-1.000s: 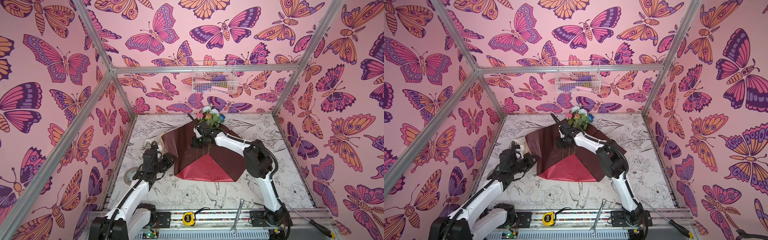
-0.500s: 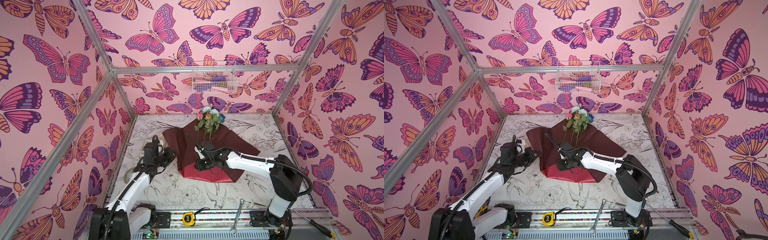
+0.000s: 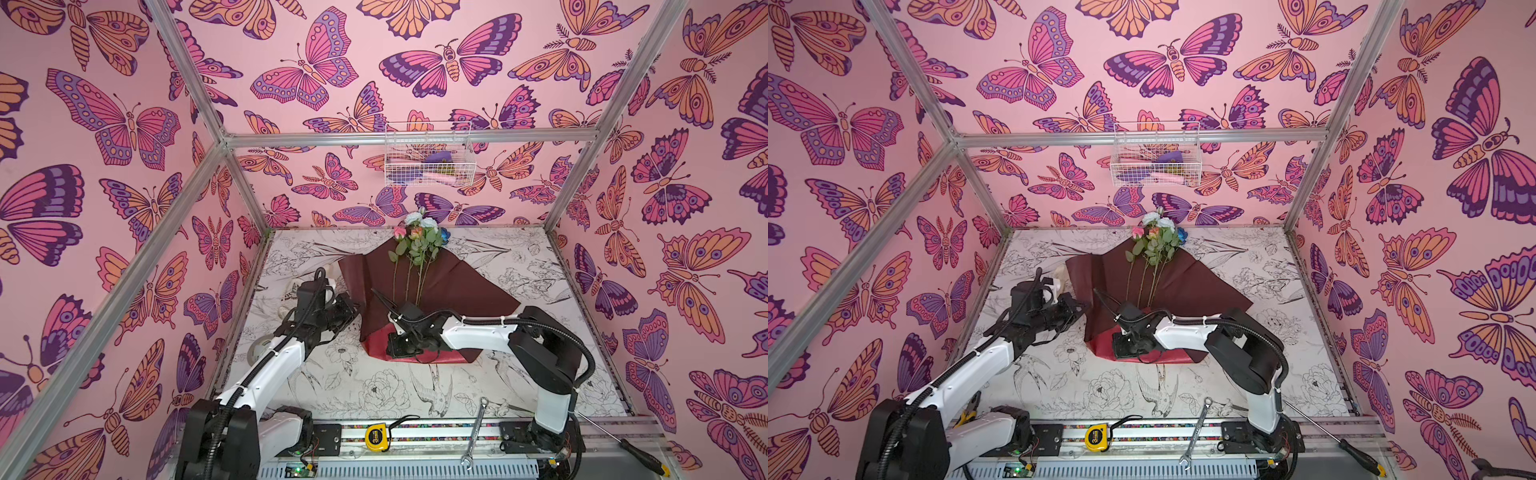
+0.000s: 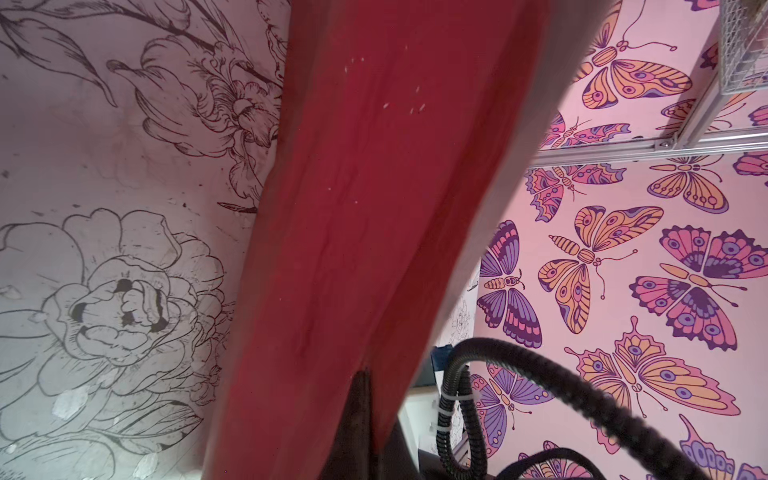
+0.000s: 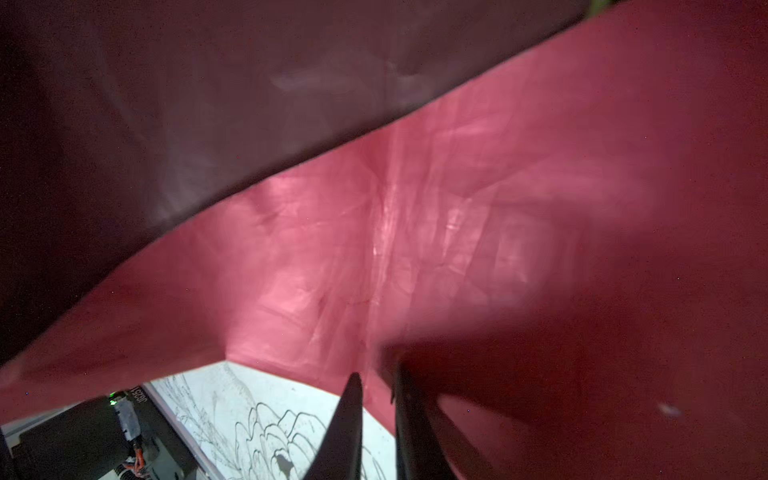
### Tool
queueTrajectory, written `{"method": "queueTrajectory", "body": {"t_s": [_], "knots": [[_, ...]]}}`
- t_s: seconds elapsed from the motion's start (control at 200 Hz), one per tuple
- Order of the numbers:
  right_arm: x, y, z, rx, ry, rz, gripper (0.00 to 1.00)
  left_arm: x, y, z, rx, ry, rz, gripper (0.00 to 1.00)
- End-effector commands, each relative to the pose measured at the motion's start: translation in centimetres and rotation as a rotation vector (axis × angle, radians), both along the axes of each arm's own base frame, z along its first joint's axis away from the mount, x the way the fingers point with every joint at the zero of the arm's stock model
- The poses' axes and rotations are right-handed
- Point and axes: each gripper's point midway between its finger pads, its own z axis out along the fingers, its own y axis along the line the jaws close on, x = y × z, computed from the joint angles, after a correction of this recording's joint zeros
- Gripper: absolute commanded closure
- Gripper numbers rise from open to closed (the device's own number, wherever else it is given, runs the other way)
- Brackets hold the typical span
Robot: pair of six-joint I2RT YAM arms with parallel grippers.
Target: Tie the bouquet of fake flowers
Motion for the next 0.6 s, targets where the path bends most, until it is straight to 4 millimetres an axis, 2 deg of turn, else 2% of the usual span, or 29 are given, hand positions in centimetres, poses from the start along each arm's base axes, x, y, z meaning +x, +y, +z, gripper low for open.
{"method": "queueTrajectory", "body": {"t_s": [0.0, 0.29, 0.431, 0.566, 0.576, 0.596], "knots": [[0.7, 1.3, 0.4, 0.022, -0.003, -0.012, 0.82, 0.5, -0.1, 0.5, -0.004, -0.015, 0.011, 1.0], [1.0, 0.4, -1.6, -0.015, 0.063, -0.076, 0.86, 1.4, -1.0, 1.9, -0.006, -0.049, 0.007, 1.0], [0.7, 0.2, -1.6, -0.004, 0.088, -0.09, 0.87, 2.4, -1.9, 2.4, -0.019, -0.058, 0.005, 1.0], [0.5, -0.3, -1.1, 0.012, 0.08, -0.102, 0.87, 3.1, -3.6, 3.8, -0.024, -0.096, -0.032, 1.0], [0.5, -0.3, -1.1, 0.012, 0.078, -0.102, 0.86, 3.3, -3.7, 2.9, -0.016, -0.073, -0.036, 1.0], [0.5, -0.5, -0.9, 0.013, 0.071, -0.103, 0.86, 3.3, -4.1, 2.6, -0.011, -0.066, -0.046, 1.0]]}}
